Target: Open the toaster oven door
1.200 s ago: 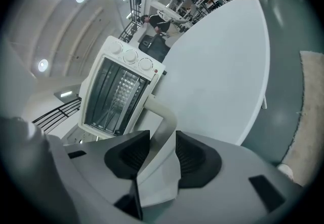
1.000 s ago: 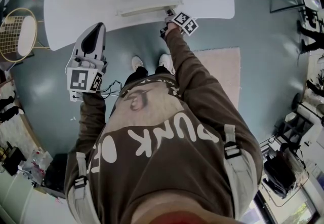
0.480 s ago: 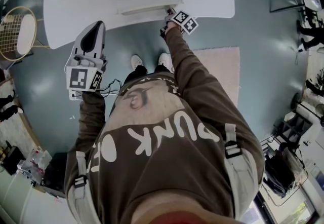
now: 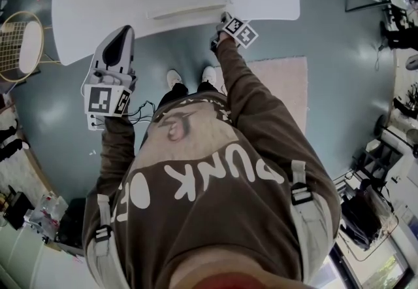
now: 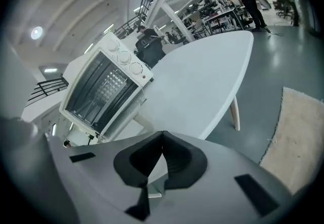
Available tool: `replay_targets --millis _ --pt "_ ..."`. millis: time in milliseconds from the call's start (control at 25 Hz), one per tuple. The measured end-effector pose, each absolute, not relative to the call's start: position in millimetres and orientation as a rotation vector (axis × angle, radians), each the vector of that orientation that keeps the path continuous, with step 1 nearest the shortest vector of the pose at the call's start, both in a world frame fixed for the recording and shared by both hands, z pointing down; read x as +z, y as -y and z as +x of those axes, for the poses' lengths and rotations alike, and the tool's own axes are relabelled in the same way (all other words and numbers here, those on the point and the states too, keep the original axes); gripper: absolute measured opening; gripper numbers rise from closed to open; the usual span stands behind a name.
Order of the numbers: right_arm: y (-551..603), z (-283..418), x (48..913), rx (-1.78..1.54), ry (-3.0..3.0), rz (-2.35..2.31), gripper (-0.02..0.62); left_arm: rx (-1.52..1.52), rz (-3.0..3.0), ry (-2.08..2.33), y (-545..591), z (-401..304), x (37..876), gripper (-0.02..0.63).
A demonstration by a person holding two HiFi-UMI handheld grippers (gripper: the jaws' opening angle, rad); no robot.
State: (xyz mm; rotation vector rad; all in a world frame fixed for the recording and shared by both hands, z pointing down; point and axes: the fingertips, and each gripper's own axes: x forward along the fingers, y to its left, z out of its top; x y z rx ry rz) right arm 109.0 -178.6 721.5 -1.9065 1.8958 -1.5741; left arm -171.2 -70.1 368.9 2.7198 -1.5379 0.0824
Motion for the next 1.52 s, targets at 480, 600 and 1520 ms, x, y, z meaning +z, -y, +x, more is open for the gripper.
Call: replay_targets --millis 480,600,1520 --pt "202.5 113.9 606.9 -0.977 -2.35 -1.843 0.012 0.07 2.739 1.527 78.7 -161.6 366.6 0.005" --pt "202.9 99.9 568.1 -0.787 -2.486 -1.751 0.014 0.068 2.74 1.53 79.6 -160.9 364.8 0.005" --pt "99.8 -8.4 321.4 0.316 -2.87 -1.103 0.025 0.038 2.806 1.517 80.8 -149.4 335.6 0.005"
